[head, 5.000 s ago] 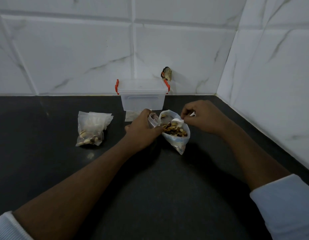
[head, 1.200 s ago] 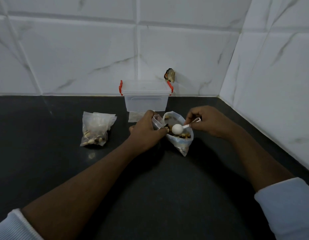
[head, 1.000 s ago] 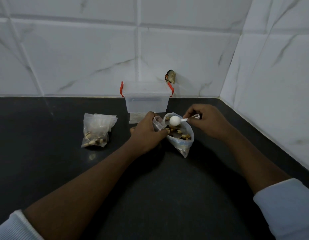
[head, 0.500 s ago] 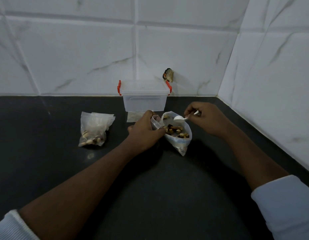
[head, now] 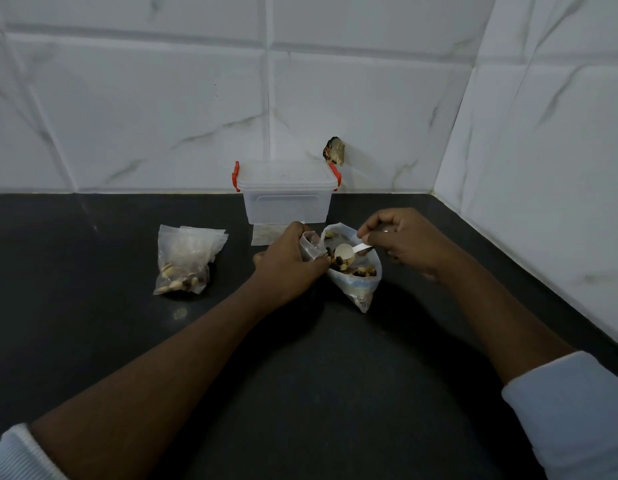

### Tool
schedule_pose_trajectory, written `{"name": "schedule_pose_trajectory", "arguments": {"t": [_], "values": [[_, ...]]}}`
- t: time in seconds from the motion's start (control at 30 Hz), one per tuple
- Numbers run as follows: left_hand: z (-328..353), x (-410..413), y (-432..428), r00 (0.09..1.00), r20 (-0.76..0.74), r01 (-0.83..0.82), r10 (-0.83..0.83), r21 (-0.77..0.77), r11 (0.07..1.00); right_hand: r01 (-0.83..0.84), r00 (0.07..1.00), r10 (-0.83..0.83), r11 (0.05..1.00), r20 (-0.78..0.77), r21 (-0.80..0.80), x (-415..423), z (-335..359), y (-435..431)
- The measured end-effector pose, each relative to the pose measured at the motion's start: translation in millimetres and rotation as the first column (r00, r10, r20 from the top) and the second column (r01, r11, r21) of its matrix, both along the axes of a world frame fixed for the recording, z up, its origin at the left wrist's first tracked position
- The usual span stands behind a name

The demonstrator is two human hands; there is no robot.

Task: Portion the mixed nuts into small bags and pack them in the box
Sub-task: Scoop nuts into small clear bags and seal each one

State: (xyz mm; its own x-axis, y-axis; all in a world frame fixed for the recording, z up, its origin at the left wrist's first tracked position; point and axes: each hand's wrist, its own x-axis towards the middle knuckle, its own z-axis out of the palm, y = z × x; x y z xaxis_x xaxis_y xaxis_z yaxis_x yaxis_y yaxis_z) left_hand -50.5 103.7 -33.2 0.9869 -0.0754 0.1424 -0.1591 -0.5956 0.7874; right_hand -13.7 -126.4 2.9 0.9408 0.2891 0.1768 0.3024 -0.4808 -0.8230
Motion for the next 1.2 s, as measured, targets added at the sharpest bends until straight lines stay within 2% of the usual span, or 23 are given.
{"name": "schedule_pose_trajectory", "arguments": {"t": [0.17,0.37,0.5,0.6,0.67,0.77,0.87,1.0,1.1,1.2], "values": [[2,1,-1,1.0,-0.013,-0.019,0.019,0.007,1.0,0.055,0.975,-0.027,0.991,-0.221,0.12,4,-2,-4],[3,-2,-2,1.0,-0.02,-0.015,0.015,0.006,1.0,0.139,0.924,0.002,0.93,-0.382,0.341,8,-1,-8],[4,-5,-1,1.0,-0.012,-0.011,0.011,-0.004,1.0,0.071,0.94,0.113,0.858,-0.321,0.509,3,6,-5],[5,-7,-2,1.0,-0.007,-0.017,0.017,-0.01,1.0,-0.036,0.961,0.18,0.837,-0.212,0.546,-2,8,5],[6,-9,-2,1.0,-0.002,-0.013,0.013,-0.02,1.0,-0.112,0.968,0.203,0.877,-0.15,0.467,-7,7,13],[5,-9,-2,1.0,0.018,-0.017,0.018,-0.047,0.999,-0.224,0.97,0.238,0.949,-0.041,0.22,-12,4,19],[4,-9,-3,1.0,0.01,-0.019,0.019,-0.057,0.998,-0.267,0.964,0.265,0.96,0.03,0.089,-12,5,17],[5,-8,-2,1.0,0.005,0.004,-0.004,-0.051,0.999,-0.159,0.98,0.141,0.978,0.138,0.132,-9,8,9],[6,-8,-2,1.0,0.002,0.01,-0.01,-0.055,0.998,0.001,0.952,0.014,0.999,0.305,-0.051,-1,3,-1],[7,-8,-3,1.0,-0.004,0.016,-0.017,-0.051,0.999,0.045,0.946,0.033,0.972,0.322,-0.23,2,-6,1]]}}
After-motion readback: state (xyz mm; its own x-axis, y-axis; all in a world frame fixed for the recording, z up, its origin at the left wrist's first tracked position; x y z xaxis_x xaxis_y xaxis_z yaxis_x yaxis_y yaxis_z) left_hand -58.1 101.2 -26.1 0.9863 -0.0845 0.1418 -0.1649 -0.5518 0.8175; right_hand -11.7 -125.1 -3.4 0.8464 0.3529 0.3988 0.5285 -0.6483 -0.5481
